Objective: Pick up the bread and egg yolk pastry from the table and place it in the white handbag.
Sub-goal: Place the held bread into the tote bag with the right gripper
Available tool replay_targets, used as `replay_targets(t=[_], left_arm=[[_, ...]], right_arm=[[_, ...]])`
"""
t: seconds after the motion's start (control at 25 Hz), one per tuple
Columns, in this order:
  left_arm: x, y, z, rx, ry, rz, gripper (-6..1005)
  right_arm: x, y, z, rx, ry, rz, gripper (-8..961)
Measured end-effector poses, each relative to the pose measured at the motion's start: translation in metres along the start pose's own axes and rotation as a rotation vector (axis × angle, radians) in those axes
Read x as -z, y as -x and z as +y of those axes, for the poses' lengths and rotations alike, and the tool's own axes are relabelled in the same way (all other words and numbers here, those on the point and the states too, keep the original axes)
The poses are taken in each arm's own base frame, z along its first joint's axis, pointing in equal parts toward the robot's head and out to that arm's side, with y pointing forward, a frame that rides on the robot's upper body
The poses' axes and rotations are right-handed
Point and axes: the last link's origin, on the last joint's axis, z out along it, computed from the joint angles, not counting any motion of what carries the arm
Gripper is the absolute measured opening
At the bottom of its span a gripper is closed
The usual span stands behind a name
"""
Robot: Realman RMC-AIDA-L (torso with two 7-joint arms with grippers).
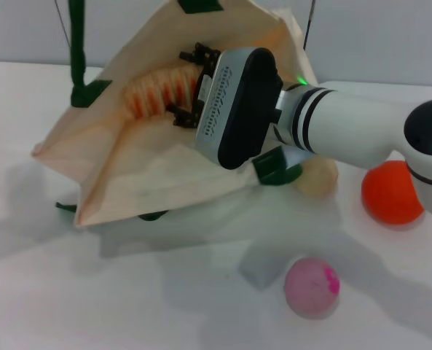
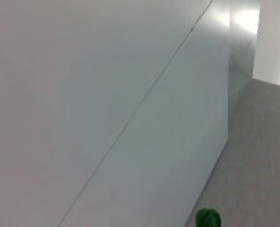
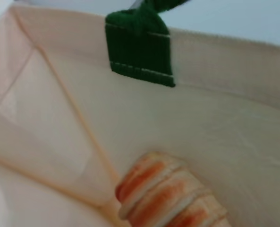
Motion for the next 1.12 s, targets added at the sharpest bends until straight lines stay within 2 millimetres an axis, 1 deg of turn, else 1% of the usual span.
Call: replay_targets(t=[0.16, 0.36, 0.6, 0.72, 0.92, 1.04, 1.12], left_arm=[[0.011, -0.008, 0.000, -0.009, -0.024, 0.025, 100], [0.025, -0.019, -0.003, -0.025, -0.076, 0.057, 100], [0.039, -0.022, -0.010, -0.018, -0.149, 0.087, 100], [0.040, -0.022, -0.010, -0.020, -0.152, 0.089, 100], [0.038, -0.022, -0.011, -0.021, -0.150, 0.089, 100], [0.040, -0.022, -0.012, -0.022, -0.165, 0.094, 100], [0.043, -0.023, -0.014, -0.023, -0.181, 0.100, 100]], right_arm=[[0.005, 0.006, 0.006, 0.000, 0.023, -0.038, 803], [0.012, 0.013, 0.014, -0.025, 0.075, -0.101, 896], [0.024, 0.007, 0.007, -0.059, 0.042, -0.120, 895], [0.030, 0.006, 0.006, -0.042, 0.031, -0.132, 894], [0.035, 0.014, 0.006, -0.047, 0.025, -0.163, 893], [0.044, 0.012, -0.001, -0.091, -0.006, -0.180, 892], [0.054, 0.006, -0.008, -0.133, -0.019, -0.201, 892]])
